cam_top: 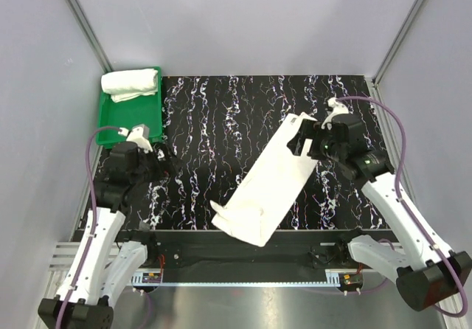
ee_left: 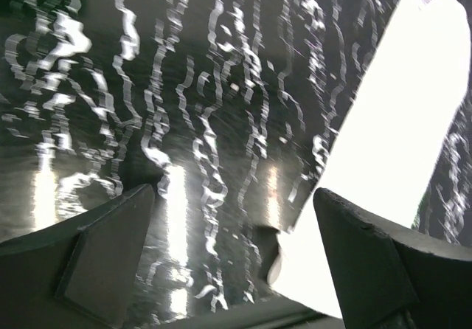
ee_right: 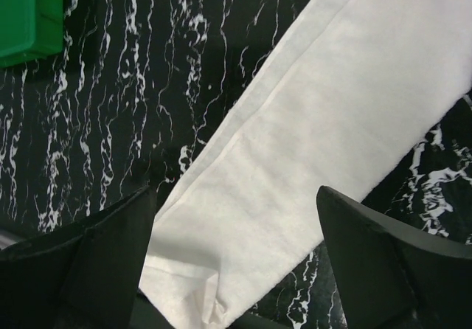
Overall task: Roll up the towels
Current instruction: Flatten the towel
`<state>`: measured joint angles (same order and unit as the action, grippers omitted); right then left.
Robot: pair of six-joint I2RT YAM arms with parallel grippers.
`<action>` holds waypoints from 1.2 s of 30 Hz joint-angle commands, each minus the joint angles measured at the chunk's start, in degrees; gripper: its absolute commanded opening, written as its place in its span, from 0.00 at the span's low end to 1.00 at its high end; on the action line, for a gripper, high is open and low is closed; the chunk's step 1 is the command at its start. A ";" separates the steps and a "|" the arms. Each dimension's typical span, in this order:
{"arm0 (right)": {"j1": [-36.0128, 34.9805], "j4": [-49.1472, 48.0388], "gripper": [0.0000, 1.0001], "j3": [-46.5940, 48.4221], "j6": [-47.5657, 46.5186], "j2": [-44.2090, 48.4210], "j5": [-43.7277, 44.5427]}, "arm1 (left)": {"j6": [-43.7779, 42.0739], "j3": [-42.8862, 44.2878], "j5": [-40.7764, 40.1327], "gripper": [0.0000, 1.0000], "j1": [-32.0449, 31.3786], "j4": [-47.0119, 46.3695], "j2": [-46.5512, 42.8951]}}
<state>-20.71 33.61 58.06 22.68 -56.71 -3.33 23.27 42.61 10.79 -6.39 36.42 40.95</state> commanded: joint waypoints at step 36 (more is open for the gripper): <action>-9.17 -4.69 0.95 -12.62 5.36 -4.73 -1.41 | 35.01 -15.80 -19.32 0.70 -37.46 -16.64 14.86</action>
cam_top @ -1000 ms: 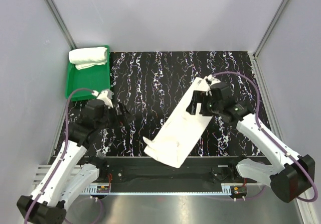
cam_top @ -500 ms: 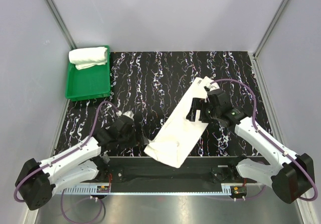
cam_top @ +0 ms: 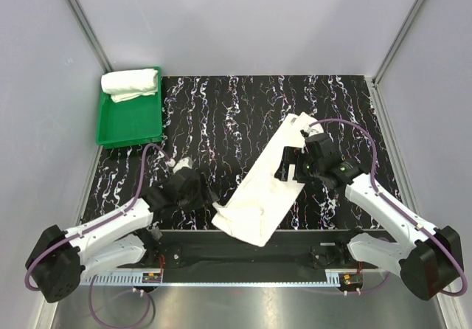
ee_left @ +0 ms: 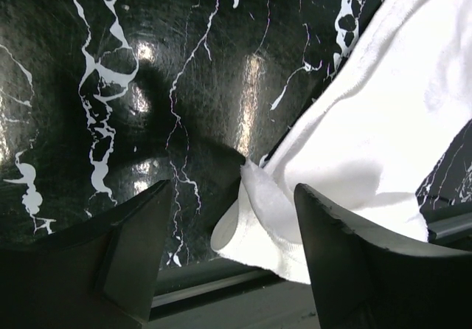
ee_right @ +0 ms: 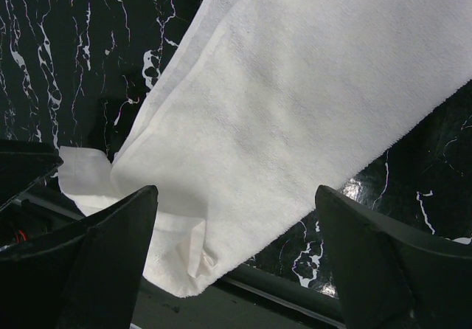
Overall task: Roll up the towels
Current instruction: Flatten the towel
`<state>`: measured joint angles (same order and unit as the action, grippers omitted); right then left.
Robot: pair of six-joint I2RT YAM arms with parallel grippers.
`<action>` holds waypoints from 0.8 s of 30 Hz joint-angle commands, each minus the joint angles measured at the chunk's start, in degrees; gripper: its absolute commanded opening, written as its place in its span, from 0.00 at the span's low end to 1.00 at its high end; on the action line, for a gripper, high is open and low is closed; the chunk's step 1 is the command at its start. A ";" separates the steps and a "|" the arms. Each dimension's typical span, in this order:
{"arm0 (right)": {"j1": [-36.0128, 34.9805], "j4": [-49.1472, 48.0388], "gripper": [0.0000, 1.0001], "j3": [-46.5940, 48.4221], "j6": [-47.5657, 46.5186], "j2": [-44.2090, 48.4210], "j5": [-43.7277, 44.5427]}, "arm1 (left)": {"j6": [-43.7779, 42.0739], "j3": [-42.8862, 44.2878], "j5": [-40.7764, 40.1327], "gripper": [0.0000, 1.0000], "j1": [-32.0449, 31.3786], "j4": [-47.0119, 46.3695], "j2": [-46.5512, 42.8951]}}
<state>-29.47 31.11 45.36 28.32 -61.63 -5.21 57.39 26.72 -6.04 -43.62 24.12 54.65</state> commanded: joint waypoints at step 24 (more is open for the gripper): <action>-0.50 -2.37 0.56 18.96 -4.14 -25.90 7.32 | -3.95 -2.37 -4.77 0.00 -0.24 2.24 -11.22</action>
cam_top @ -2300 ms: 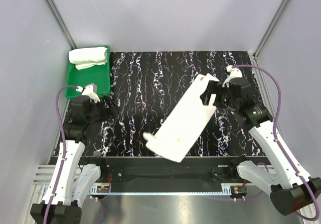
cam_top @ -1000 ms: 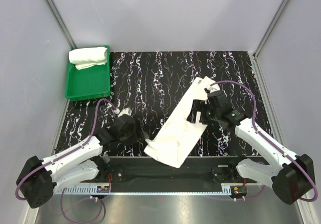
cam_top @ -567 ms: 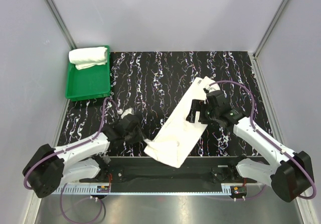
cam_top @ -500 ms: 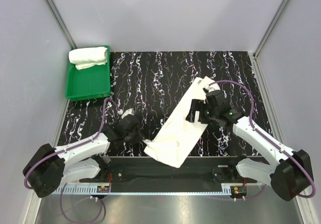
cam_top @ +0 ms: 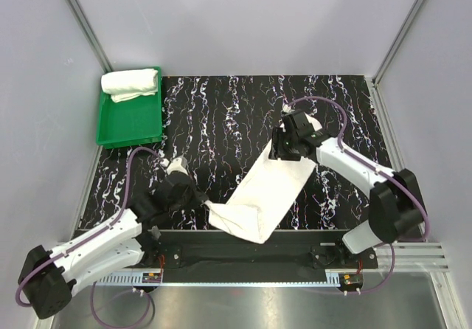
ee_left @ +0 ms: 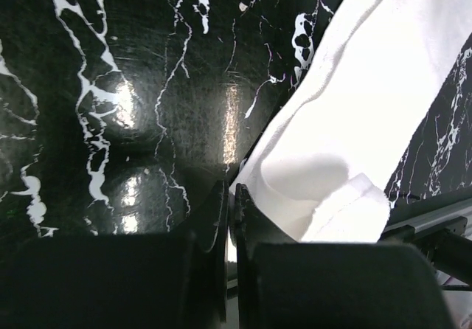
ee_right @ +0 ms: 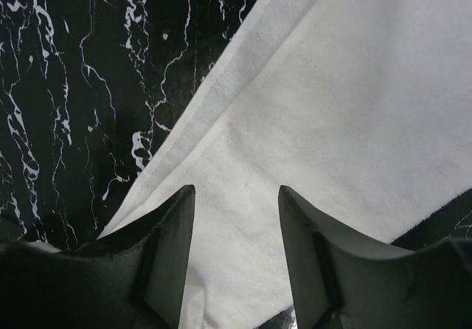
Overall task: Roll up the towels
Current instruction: Flatten the towel
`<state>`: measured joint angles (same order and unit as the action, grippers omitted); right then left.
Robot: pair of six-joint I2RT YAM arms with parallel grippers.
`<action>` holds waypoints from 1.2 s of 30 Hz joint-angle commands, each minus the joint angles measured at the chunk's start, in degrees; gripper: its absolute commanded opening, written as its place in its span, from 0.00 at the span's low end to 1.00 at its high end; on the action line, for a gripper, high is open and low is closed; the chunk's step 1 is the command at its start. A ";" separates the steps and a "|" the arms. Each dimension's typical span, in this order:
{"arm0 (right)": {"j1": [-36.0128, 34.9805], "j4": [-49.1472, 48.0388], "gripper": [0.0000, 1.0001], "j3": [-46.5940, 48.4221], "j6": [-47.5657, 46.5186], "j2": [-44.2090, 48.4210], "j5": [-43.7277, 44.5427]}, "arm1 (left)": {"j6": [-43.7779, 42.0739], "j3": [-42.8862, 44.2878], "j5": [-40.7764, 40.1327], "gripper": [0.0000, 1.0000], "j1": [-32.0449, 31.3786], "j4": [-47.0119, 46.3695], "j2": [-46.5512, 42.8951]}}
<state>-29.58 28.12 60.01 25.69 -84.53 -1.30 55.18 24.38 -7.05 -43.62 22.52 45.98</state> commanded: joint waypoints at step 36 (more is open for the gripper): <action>-9.44 9.41 0.11 18.21 -0.12 -26.47 11.50 | -3.76 -6.72 -3.85 0.00 -0.24 4.46 -8.53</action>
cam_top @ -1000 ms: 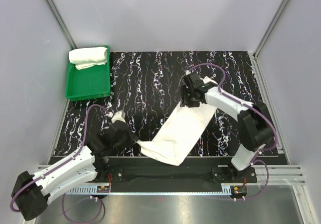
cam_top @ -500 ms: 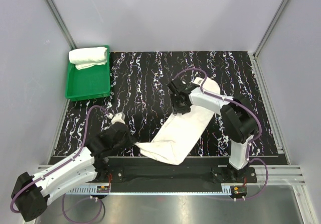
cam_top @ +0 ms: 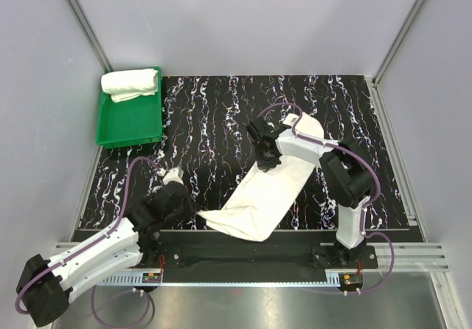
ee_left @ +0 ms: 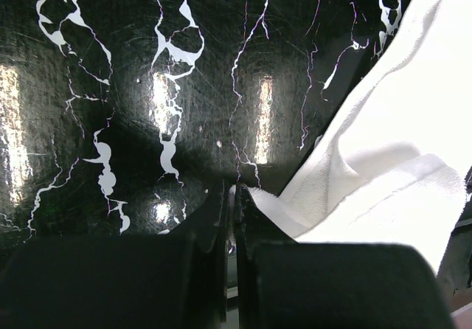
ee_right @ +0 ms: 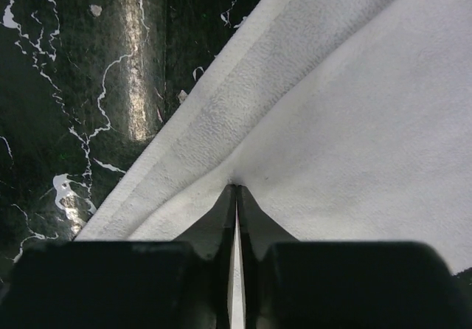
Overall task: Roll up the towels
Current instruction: Flatten the towel
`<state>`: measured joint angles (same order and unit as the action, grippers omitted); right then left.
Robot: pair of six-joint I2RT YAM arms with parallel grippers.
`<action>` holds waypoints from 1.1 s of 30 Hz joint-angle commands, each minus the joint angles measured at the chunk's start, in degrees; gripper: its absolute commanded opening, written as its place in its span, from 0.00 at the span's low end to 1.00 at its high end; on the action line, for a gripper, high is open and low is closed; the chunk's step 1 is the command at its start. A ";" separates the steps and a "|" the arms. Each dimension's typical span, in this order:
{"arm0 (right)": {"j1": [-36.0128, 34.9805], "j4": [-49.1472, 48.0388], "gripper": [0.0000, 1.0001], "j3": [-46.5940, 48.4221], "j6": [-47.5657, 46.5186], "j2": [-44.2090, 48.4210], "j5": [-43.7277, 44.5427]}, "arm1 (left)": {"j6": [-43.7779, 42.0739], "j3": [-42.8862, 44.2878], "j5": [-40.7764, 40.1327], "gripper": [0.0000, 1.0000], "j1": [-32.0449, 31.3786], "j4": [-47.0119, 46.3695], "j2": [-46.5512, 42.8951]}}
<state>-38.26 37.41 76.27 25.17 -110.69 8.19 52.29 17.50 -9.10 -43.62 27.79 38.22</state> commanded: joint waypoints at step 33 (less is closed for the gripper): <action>-2.70 1.62 0.72 -1.65 1.81 2.85 0.96 | -0.61 0.17 -1.97 0.00 -0.24 -0.72 -0.95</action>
<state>-40.27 39.03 74.19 26.24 -107.96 9.34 52.29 17.50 -9.32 -43.62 27.81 38.00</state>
